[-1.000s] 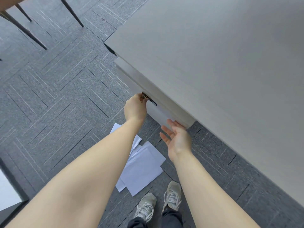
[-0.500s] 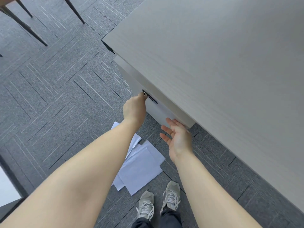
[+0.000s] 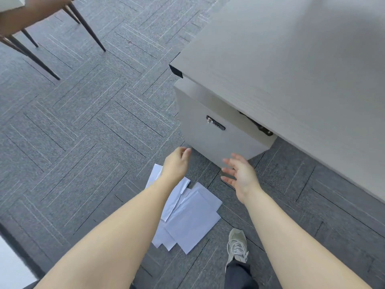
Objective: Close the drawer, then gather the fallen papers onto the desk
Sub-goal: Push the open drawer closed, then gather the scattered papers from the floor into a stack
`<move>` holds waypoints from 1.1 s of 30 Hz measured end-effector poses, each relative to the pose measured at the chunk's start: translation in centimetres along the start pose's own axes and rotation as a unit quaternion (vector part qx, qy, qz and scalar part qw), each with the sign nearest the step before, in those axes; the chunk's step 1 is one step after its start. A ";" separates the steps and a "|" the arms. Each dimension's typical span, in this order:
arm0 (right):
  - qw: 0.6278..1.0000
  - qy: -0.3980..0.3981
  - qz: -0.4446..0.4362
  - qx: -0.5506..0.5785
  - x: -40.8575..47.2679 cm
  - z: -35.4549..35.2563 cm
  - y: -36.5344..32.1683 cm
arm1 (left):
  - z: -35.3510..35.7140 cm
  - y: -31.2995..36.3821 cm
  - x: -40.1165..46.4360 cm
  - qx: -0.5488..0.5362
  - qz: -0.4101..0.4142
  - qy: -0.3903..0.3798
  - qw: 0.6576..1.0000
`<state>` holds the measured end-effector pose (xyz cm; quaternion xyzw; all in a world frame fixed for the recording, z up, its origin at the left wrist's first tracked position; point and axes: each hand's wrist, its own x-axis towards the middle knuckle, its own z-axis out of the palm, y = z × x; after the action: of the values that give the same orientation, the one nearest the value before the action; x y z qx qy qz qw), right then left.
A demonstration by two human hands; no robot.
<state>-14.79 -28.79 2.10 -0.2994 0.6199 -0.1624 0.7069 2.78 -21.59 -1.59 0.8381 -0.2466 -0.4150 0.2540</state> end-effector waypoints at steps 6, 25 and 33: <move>0.990 0.074 0.011 -0.120 -2.9 3.7 9.3 | -5.6 -16.1 -3.3 -0.034 -0.100 -0.084 0.991; 0.898 0.299 0.151 -0.287 25.7 1.3 58.9 | 11.3 -54.9 20.6 0.187 -0.147 0.024 0.971; 0.869 0.420 0.078 -0.249 32.2 1.9 60.6 | 14.2 -57.1 25.6 0.174 -0.170 0.173 0.954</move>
<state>-15.75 -1.12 -60.74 -0.3197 0.8994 -0.0570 0.2925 16.35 2.08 -59.70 0.9580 -0.1211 -0.2508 0.0685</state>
